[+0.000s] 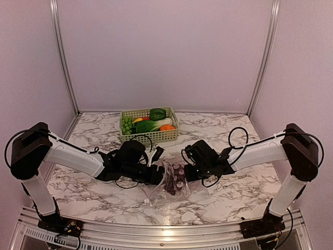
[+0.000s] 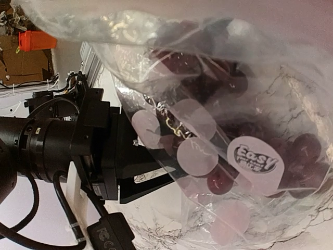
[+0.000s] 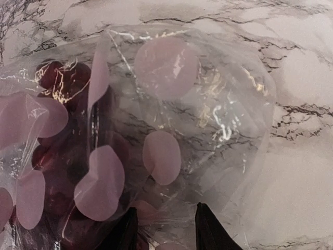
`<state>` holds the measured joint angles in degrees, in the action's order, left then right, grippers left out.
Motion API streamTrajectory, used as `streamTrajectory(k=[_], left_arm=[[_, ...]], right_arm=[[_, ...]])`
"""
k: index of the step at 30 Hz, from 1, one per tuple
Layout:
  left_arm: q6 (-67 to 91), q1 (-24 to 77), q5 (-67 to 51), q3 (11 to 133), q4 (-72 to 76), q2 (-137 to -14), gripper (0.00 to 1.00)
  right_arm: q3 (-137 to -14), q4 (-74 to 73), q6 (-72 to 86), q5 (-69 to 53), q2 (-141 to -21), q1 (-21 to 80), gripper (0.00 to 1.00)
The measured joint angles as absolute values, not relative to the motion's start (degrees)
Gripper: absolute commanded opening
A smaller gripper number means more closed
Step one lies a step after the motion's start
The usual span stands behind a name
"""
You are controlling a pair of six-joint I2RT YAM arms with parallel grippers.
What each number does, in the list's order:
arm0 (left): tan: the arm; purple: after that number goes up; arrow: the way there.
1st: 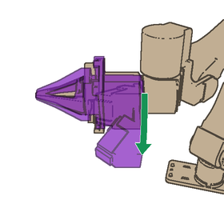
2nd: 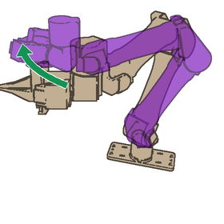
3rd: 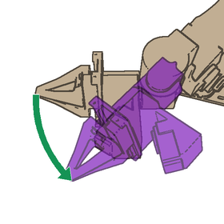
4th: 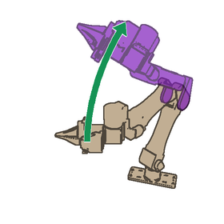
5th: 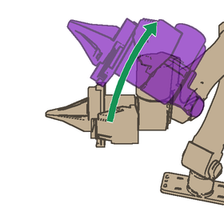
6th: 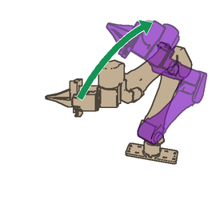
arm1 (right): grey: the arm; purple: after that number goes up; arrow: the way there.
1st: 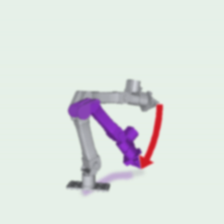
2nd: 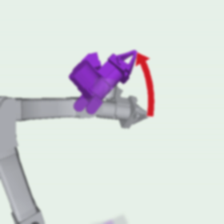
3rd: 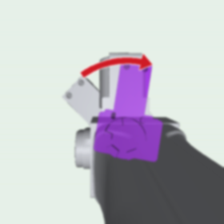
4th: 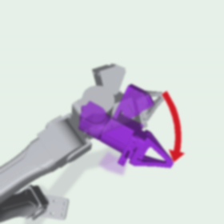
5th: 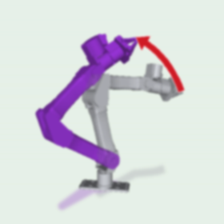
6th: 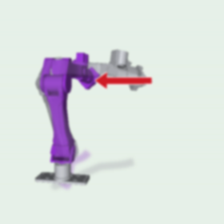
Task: Open the zip-top bag and remove the fake food
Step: Pick up the fake fruit from the zipper food storage bag.
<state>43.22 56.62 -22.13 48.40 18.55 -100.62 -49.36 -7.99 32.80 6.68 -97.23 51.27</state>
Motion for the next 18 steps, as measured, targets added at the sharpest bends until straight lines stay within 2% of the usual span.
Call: streamTrajectory(k=[18], left_arm=[[36.16,60.95,-14.72,53.49,5.87,-102.32,0.56]], right_arm=[[-49.34,-6.85,32.77,5.56,-97.25,51.27,0.47]])
